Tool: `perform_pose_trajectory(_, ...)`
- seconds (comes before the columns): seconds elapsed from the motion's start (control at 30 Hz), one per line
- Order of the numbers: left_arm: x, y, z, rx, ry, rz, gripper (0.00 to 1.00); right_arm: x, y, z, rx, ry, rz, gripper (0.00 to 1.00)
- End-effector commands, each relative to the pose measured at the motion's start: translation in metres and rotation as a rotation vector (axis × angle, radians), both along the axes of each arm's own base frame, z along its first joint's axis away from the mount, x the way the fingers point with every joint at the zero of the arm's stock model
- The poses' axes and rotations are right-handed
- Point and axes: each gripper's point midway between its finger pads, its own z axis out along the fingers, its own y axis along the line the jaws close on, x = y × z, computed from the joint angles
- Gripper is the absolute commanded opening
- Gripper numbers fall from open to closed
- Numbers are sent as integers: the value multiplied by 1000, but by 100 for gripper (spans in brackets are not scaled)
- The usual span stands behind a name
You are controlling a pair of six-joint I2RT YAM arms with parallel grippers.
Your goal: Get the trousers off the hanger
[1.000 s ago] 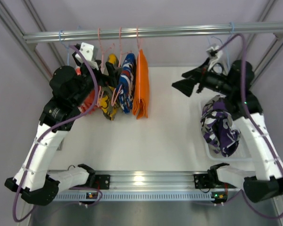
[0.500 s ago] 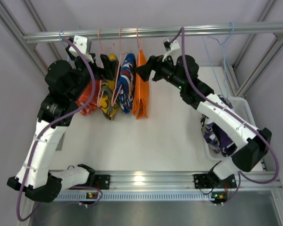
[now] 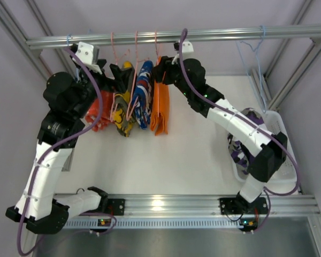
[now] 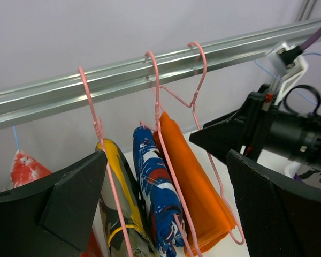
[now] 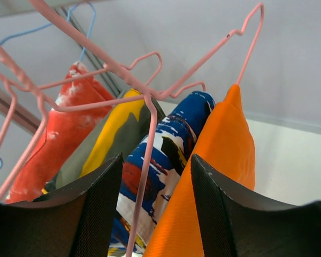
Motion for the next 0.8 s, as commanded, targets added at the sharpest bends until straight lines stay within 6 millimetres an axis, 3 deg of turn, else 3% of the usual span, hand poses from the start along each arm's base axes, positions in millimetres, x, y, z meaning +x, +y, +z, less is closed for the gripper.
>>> perform_pose_trajectory(0.0,-10,2,24,-24,-93,-18,99,6,7,19,46,-29,-4,53)
perform_pose_trajectory(0.3,-13,2,21,-21,-89,-25,99,31,11,-2,14,-16,-50,40)
perform_pose_trajectory(0.37,-13,3,22,3,-104,-20,99,35,12,8,33,-48,-52,33)
perform_pose_trajectory(0.43,-12,3,19,10,-99,-17,99,34,14,12,35,-62,-38,19)
perform_pose_trajectory(0.47,-12,4,19,13,-100,-13,99,32,14,18,39,-69,-29,5)
perform_pose_trajectory(0.5,-12,4,18,15,-98,-13,99,30,15,22,43,-74,-20,0)
perform_pose_trajectory(0.77,-9,1,14,7,-96,-22,99,10,-5,77,94,-179,-27,0)
